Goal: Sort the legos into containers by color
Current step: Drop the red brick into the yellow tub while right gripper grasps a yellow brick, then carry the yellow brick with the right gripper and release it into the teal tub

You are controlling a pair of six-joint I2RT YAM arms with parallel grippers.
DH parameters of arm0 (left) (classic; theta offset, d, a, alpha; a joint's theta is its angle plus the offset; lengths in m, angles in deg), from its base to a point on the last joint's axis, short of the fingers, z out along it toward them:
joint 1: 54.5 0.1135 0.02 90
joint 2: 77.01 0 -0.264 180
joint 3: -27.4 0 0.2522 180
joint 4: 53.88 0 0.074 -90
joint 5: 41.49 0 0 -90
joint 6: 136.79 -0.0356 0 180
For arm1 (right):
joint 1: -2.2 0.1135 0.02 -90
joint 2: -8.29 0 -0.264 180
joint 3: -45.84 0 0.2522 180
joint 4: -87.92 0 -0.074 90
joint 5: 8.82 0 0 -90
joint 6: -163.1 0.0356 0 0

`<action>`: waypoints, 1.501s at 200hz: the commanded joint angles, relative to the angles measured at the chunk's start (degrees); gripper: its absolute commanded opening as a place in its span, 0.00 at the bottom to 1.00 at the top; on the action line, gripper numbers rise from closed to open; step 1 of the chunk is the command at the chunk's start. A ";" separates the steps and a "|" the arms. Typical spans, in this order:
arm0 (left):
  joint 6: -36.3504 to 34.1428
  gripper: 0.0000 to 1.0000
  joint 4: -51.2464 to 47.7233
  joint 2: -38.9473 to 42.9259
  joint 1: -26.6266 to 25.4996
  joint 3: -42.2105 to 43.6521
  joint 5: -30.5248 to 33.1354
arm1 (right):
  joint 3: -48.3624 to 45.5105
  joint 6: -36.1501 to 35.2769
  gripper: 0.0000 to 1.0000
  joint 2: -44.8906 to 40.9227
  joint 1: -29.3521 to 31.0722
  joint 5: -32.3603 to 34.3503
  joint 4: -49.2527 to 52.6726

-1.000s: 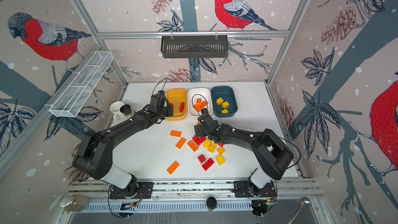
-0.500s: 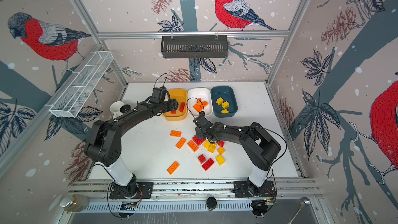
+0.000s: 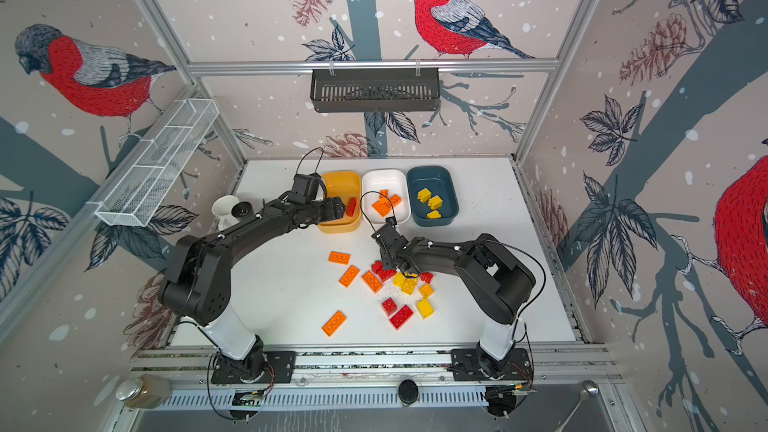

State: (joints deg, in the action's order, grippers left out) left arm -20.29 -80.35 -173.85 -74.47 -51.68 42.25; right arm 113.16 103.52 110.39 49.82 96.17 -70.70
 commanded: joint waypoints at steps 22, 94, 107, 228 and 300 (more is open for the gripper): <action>-0.71 0.97 -0.10 2.17 -0.32 1.98 -1.22 | -0.54 -0.66 0.44 0.39 0.11 0.06 1.49; -0.85 0.97 -2.24 3.78 -4.86 1.66 2.66 | -2.49 -2.74 0.32 -4.22 -0.37 2.21 -1.58; -1.00 0.97 -2.75 3.77 -6.07 1.34 3.73 | -3.83 -3.39 0.30 -6.65 -0.80 2.44 -2.70; -0.33 0.97 -2.87 3.38 -8.50 0.61 3.37 | -8.02 -11.78 0.27 -25.29 -24.77 -13.36 -7.66; -0.03 0.97 -2.68 5.16 -8.94 3.16 3.26 | 8.22 -14.81 0.29 -8.82 -31.71 -14.43 -3.47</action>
State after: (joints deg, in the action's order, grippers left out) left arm -20.26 -83.28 -169.81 -83.21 -49.30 45.49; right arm 116.79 90.69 97.59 18.23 82.77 -76.28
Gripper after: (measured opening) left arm 0.967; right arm 0.354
